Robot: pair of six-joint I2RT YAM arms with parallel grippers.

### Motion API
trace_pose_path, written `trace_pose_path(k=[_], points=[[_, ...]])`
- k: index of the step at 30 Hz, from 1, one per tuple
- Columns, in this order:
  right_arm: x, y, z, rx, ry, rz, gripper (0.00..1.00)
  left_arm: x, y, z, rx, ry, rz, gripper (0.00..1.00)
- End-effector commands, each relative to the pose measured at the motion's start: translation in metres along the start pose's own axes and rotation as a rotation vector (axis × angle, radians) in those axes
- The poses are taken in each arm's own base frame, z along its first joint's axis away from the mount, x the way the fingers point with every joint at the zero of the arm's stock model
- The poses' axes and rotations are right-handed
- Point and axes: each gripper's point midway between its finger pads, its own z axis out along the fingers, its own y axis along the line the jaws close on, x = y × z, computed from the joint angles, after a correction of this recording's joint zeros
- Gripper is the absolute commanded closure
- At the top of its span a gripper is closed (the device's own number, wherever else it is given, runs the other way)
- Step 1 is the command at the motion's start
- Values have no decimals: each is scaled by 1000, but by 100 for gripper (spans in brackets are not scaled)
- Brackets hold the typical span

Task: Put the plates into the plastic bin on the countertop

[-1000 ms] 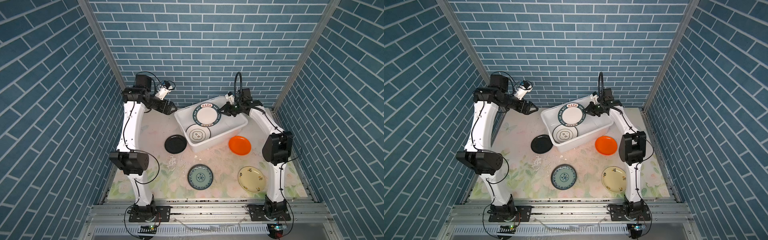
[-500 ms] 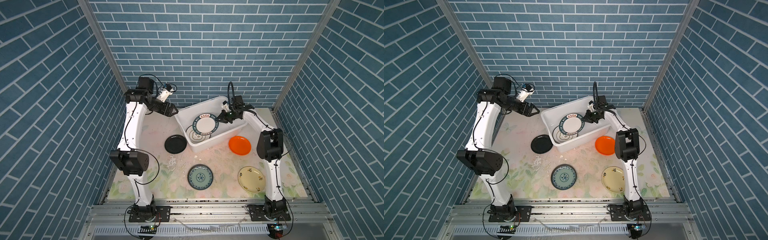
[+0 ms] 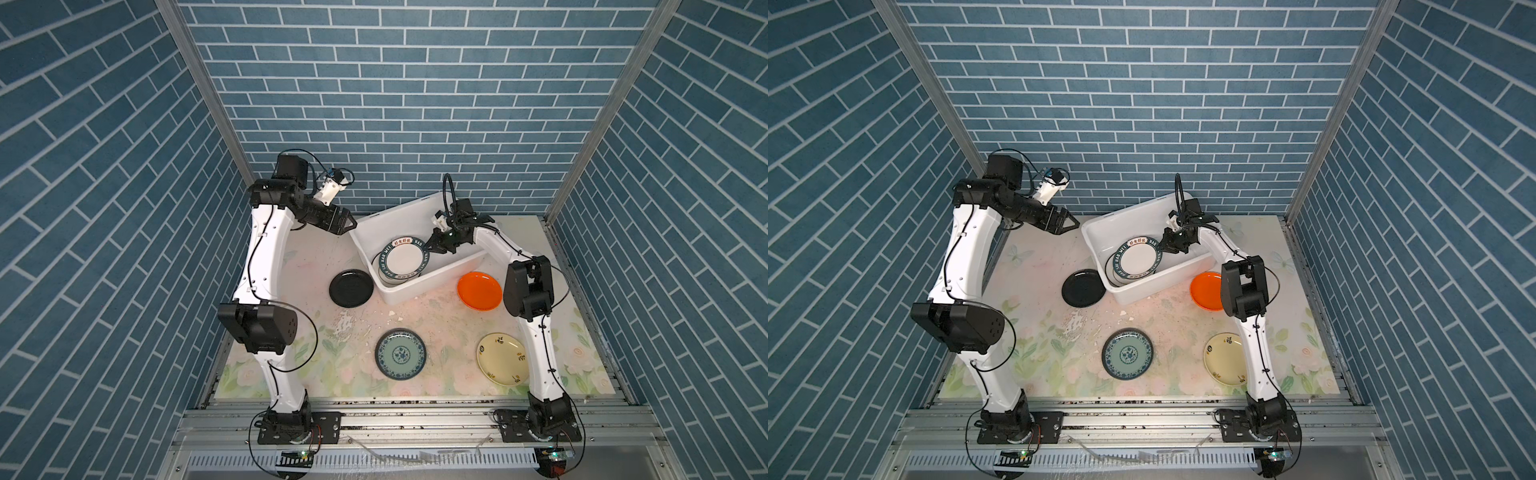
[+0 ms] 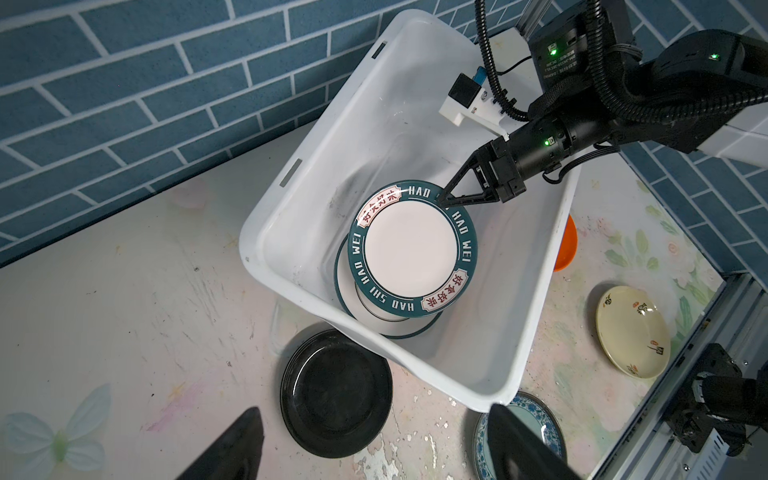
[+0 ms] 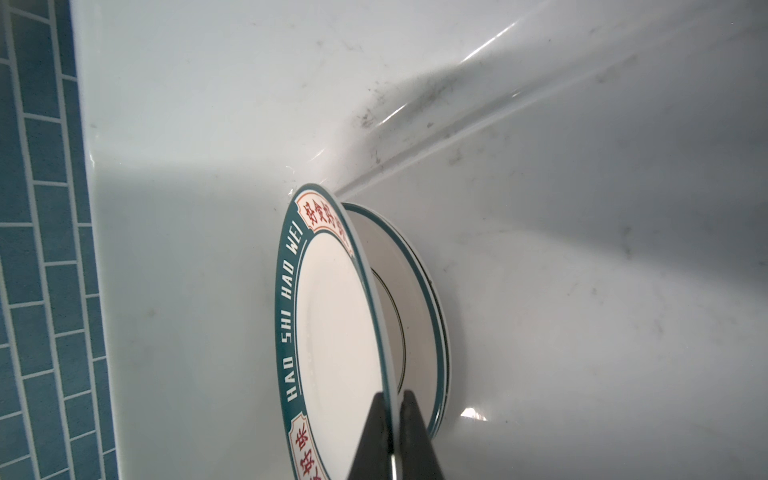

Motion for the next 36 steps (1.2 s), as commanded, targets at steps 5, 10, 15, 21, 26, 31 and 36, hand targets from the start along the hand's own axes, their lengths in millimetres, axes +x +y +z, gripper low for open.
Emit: trace_pose_path(k=[5,10,15,21,26,31,36], points=[[-2,4,5,-28,11,-31,100,-1,-8,-10,-12,-12,16,14],[1,5,7,-29,25,-34,100,-1,-9,-12,-14,-10,23,14],[6,1,10,-23,44,-31,100,-1,-10,-12,-11,-10,24,14],[8,-4,13,-14,53,-27,100,-3,-10,-13,-18,-15,35,14],[9,-7,16,-12,58,-22,100,-3,-11,-14,-16,-16,35,14],[12,-10,18,-5,66,-16,99,-2,-11,-14,-17,-14,34,14],[14,-13,19,2,73,-10,94,-1,-12,-14,-16,-10,33,14]])
